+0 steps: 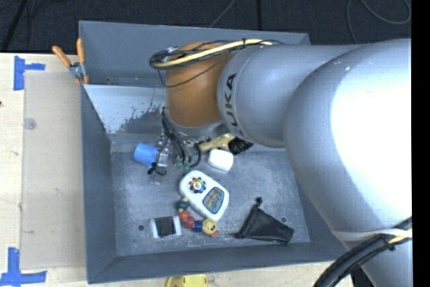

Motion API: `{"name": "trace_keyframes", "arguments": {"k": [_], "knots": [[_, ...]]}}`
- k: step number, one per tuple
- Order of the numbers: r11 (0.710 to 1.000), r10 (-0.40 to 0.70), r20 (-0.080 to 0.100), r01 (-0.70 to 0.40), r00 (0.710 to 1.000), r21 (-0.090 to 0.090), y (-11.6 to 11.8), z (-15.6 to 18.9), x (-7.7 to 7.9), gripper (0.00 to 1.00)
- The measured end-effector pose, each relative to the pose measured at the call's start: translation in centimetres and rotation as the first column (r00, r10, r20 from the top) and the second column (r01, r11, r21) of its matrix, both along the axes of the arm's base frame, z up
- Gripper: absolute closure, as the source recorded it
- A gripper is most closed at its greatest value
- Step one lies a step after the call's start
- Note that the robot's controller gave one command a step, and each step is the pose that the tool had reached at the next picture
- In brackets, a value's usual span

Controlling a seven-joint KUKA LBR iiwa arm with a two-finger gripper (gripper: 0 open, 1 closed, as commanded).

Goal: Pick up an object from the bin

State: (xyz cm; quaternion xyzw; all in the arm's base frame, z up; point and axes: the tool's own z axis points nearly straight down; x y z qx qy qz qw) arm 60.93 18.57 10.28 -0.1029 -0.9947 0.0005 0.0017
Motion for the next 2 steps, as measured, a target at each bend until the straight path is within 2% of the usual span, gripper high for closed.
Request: {"name": "trace_keyframes", "arguments": {"k": [2], "knots": [[1.0,-0.001,0.002,0.001,1.0,0.0,0.0,3.2,0.0,1.0]]}}
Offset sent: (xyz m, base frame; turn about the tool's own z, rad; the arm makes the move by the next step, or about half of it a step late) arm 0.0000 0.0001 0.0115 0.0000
